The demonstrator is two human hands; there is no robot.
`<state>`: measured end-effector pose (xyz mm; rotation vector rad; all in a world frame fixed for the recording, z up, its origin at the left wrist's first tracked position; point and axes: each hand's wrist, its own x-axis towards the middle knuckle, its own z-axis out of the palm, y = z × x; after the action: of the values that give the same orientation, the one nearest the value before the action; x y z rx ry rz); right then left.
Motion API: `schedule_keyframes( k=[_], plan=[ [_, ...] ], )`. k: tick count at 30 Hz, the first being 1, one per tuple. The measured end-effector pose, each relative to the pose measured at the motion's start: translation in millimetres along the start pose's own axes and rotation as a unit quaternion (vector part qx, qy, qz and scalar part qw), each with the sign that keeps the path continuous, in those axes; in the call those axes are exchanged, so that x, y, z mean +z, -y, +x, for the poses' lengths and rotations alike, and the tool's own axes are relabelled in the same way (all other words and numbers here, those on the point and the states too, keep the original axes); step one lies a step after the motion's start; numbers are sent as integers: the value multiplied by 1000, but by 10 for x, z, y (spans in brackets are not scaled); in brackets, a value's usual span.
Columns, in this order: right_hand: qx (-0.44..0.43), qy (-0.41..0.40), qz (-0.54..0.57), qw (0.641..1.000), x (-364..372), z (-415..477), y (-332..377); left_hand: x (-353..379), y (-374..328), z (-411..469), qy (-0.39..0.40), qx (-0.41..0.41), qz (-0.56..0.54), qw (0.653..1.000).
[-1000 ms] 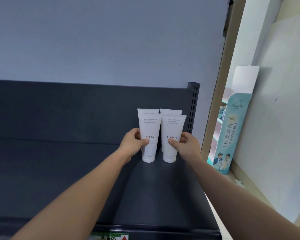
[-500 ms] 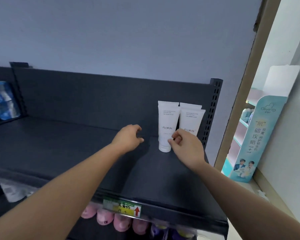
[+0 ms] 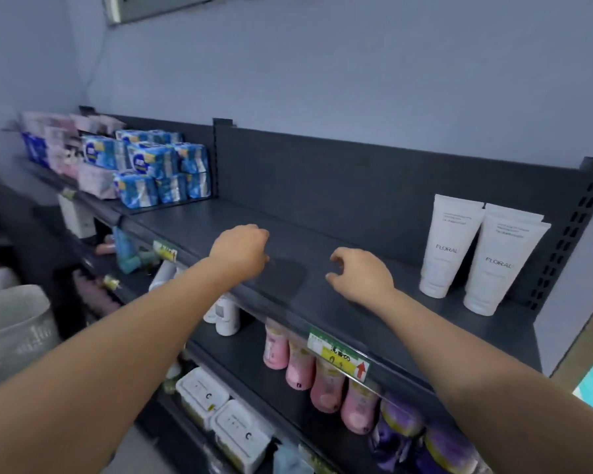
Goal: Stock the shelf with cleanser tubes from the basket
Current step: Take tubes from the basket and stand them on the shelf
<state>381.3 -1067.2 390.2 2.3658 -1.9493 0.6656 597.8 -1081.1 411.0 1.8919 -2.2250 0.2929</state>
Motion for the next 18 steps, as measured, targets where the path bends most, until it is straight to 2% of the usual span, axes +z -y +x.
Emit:
schedule_keyframes(
  k=[9,18],
  plan=[
    [-126,40,17,991,326,235,1140,-192,1043,-657,-6,-106,87,990],
    [-208,98,-1,973,848,388,2362,-191,2203,-1197,40,-215,117,969]
  ],
)
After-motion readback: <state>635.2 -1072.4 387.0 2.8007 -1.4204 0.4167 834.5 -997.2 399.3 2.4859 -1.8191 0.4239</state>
